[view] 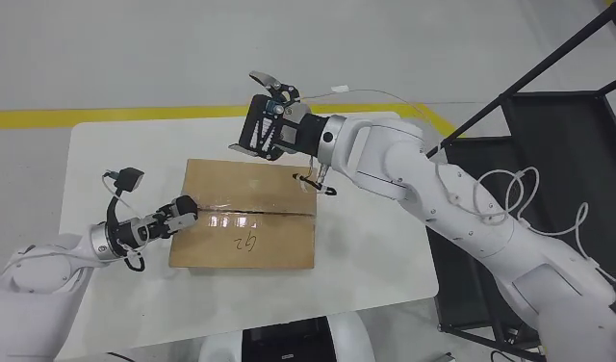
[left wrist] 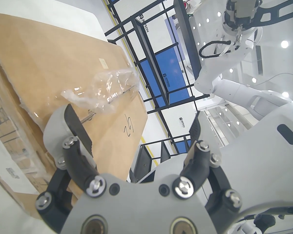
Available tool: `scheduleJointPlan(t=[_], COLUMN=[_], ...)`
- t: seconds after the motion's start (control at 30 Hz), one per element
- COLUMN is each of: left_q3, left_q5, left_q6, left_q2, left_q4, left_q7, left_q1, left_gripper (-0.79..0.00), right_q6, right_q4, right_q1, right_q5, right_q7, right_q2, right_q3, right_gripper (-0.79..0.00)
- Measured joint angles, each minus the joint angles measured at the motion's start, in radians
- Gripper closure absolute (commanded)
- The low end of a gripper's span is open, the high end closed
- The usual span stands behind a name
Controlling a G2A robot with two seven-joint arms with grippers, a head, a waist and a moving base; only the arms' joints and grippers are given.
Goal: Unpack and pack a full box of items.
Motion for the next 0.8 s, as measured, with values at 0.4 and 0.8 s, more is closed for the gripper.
scheduleJointPlan(t=[0.4,0.8], left_q3=[0.0,0.011], left_q5=[-0.01,-0.028], left_q6=[-0.005,-0.001], left_q2=[0.001,0.0], left_q4=[0.021,0.029], left_q7=[-0.002,-0.008], left_q1=[-0.008,-0.02], left_gripper=[-0.785,-0.785], right_q6=[-0.117,-0.493], right_q4=[0.106,0.216], right_q1=[-0.011,-0.092], right_q5=[0.015,0.268], right_q7=[0.091,0.27], right_q2=[-0.019,0.038], right_q3=[-0.007,0.13], right_gripper=[-0.785,-0.785])
